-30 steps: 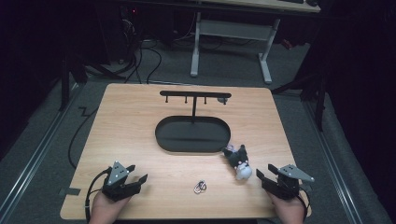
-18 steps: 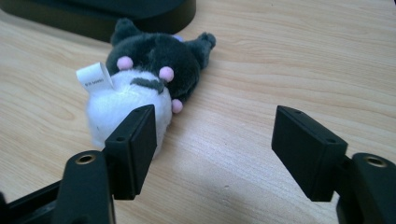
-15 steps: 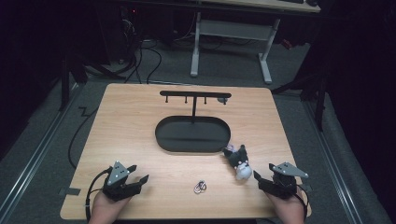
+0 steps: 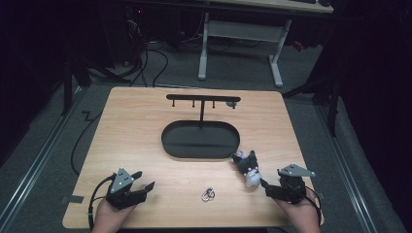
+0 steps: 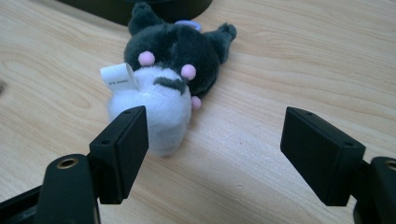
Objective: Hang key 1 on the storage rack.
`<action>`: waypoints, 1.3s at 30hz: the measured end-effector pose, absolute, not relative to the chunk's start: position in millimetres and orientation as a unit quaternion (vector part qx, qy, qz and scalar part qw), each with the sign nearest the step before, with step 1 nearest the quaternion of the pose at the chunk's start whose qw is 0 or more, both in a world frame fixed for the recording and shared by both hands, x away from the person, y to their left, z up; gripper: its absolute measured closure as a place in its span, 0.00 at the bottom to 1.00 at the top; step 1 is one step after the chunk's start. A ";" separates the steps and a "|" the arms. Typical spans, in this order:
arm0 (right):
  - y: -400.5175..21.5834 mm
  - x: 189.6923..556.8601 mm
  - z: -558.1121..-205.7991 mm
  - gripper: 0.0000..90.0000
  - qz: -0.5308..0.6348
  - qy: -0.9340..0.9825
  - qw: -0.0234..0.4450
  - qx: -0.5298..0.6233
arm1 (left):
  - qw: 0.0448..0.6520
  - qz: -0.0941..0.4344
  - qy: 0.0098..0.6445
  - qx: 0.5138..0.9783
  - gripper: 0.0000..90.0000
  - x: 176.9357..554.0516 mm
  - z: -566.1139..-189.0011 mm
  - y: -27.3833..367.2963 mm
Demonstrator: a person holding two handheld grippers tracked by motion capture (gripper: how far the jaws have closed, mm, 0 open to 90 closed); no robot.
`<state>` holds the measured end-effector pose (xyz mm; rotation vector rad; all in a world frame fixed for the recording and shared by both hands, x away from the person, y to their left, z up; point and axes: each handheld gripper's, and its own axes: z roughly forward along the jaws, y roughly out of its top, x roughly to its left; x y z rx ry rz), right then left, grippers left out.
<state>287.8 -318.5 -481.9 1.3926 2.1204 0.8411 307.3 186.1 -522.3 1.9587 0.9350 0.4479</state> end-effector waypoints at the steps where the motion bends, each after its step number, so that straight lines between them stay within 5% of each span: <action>1: -318.5 287.8 -481.9 0.25 0.306 0.772 0.232 0.507 | 0.446 0.181 0.378 0.791 0.42 307.3 -522.3 186.1; 39: -293.4 293.5 -483.4 0.19 0.182 0.857 0.142 0.460 | 0.432 0.179 0.360 0.807 0.42 306.4 -525.2 180.5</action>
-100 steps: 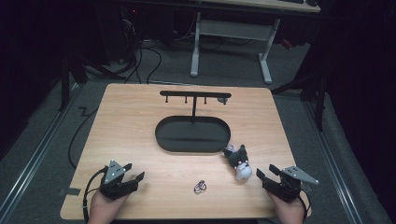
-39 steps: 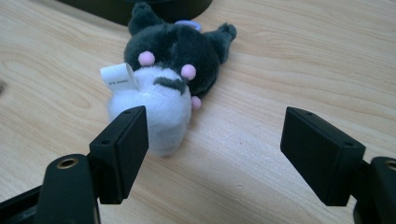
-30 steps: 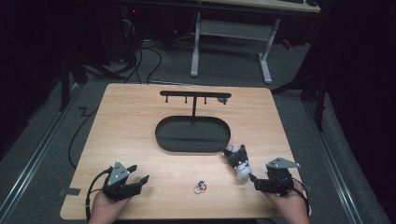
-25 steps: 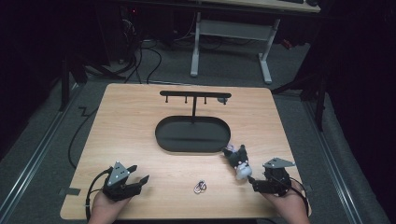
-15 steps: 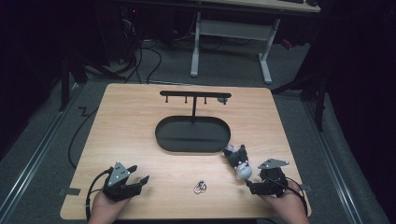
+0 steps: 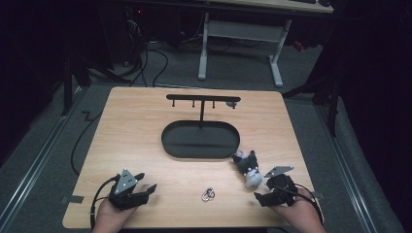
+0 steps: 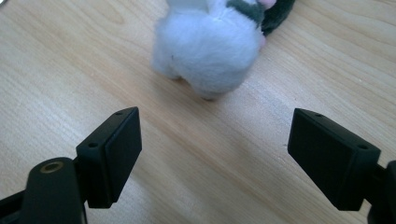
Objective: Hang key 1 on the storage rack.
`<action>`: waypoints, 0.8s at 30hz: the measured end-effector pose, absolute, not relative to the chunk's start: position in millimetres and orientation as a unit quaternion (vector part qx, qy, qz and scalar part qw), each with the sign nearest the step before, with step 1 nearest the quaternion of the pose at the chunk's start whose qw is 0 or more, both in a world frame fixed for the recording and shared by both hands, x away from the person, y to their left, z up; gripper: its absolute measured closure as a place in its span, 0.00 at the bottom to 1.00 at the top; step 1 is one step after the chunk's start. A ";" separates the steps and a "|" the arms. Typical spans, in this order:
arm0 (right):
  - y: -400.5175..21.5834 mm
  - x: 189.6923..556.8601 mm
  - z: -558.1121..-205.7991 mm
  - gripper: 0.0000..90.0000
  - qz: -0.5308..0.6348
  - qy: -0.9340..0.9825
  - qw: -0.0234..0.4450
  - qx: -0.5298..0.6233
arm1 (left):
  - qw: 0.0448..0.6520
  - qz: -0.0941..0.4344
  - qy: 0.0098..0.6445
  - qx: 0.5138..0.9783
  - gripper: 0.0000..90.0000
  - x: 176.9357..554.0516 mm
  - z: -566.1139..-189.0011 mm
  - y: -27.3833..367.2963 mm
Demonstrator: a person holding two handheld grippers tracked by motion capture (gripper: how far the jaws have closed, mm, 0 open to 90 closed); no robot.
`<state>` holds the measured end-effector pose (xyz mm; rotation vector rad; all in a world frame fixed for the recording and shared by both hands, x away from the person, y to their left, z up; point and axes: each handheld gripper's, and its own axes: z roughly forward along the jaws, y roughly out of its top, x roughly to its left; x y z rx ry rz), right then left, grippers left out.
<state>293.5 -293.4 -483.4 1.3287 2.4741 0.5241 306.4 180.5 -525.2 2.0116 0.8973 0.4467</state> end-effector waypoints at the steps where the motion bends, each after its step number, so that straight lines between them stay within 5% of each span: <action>1: -293.4 293.5 -483.4 0.19 0.182 0.857 0.142 0.460 | 0.432 0.179 0.360 0.807 0.42 306.4 -525.2 180.5; 24: -268.3 319.1 -469.7 0.18 0.128 0.876 0.091 0.455 | 0.431 0.180 0.356 0.809 0.41 305.6 -524.2 181.3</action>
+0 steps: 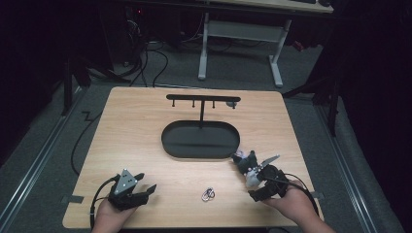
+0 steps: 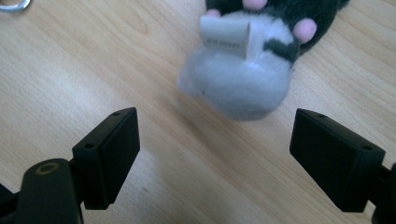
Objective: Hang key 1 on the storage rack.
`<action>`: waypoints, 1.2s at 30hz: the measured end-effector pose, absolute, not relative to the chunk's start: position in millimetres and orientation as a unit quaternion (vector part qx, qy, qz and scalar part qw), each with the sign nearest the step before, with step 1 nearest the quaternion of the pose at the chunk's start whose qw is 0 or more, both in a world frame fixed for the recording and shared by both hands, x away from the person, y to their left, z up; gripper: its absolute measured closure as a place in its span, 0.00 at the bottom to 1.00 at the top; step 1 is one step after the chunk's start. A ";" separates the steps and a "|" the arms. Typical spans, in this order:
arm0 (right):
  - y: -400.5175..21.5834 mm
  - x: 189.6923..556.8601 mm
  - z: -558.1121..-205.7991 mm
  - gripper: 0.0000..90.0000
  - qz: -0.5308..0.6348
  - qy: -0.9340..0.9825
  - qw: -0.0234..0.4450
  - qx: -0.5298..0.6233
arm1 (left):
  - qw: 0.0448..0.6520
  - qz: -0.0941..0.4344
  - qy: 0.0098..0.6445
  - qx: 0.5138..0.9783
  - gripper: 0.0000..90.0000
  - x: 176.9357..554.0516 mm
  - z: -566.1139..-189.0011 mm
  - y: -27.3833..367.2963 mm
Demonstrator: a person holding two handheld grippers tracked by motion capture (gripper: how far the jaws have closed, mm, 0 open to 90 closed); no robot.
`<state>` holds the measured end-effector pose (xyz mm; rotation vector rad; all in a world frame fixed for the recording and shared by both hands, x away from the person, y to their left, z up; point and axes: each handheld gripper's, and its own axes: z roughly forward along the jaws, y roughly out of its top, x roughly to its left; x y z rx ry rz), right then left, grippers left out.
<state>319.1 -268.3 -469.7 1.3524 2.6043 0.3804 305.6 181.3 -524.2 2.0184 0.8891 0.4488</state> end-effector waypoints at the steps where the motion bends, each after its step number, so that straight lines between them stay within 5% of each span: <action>1: -267.8 321.4 -469.3 0.18 0.125 0.876 0.088 0.457 | 0.431 0.180 0.356 0.809 0.41 305.6 -524.1 181.3; 22: -253.5 361.2 -475.9 0.22 0.096 0.865 0.048 0.490 | 0.425 0.185 0.351 0.814 0.41 303.7 -524.3 180.1; 36: -258.4 374.8 -481.9 0.37 0.091 0.841 0.019 0.532 | 0.423 0.182 0.346 0.817 0.41 303.1 -525.5 178.1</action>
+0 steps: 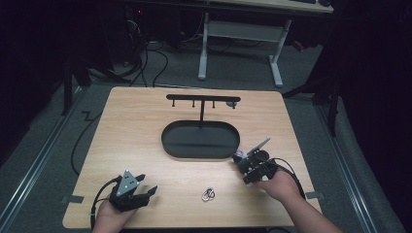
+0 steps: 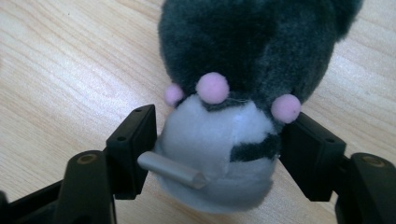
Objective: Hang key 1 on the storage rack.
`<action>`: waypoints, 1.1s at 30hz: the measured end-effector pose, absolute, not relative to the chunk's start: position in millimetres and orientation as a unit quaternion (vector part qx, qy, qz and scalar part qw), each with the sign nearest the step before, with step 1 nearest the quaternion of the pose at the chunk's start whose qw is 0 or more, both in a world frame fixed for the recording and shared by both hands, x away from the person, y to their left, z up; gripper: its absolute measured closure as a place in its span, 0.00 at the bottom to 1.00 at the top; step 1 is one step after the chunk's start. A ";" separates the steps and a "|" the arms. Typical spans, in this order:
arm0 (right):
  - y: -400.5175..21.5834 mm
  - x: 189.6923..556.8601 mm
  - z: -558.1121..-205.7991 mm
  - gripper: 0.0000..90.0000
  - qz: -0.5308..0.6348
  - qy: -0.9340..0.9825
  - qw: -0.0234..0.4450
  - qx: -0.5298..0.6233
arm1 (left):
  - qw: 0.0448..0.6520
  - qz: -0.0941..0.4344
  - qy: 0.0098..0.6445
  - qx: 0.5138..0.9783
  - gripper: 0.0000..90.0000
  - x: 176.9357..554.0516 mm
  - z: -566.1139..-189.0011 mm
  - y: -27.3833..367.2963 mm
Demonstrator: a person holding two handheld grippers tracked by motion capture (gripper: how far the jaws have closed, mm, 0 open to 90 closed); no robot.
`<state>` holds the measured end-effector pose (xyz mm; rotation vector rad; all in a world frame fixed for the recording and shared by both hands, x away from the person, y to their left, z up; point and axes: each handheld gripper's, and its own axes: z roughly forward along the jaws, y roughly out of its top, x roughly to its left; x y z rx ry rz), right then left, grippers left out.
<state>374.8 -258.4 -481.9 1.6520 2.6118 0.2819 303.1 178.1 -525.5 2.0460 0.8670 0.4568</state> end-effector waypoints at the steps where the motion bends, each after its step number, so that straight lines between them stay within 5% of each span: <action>1: -258.7 375.1 -482.5 0.37 0.092 0.842 0.018 0.531 | 0.423 0.182 0.347 0.817 0.41 303.1 -525.7 177.9; 20: -257.3 379.0 -488.8 0.49 0.085 0.857 0.004 0.508 | 0.423 0.183 0.344 0.818 0.41 301.8 -525.8 177.5; 33: -265.9 369.4 -460.3 0.51 0.098 0.862 0.013 0.497 | 0.430 0.187 0.344 0.813 0.41 300.1 -524.3 178.0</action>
